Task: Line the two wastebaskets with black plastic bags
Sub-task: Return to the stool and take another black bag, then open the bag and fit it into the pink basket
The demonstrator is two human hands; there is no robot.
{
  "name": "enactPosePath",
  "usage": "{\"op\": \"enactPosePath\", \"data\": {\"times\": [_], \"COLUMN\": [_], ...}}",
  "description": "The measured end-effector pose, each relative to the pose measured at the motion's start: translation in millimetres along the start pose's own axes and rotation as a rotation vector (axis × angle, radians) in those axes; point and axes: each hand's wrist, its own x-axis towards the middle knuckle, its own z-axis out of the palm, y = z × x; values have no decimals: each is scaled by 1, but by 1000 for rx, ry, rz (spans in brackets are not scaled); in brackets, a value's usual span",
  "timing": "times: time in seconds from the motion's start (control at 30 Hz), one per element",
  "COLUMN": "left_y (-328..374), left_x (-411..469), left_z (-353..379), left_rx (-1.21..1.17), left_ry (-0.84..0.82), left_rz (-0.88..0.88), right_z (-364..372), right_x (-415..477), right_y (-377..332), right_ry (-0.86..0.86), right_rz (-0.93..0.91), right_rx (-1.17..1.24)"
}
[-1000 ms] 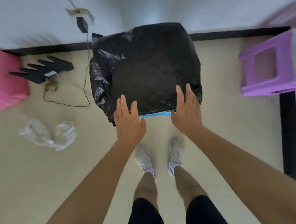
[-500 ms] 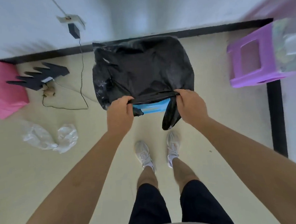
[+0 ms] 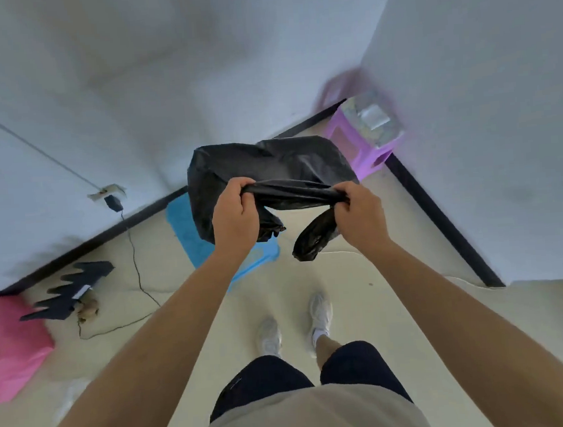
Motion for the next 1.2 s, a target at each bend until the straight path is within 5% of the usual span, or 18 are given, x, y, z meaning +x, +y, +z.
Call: {"op": "enactPosePath", "data": {"times": [0.3,0.53,0.87,1.2], "left_y": [182,309,343,325], "left_x": [-85,-325,-776,-1126], "left_z": [102,210,269,295], "left_rx": [61,33,23,-28], "left_ry": [-448,-801,-1312,-1605], "left_rz": [613,1020,1282,1598], "right_z": [-194,-306,-300,-279], "right_x": [-162,-445,-882,-1166], "right_y": [111,224,299,344], "right_ry": [394,768,858,888], "right_rz": [400,818,1224,1516], "right_rx": [-63,-148,-211,-239]}}
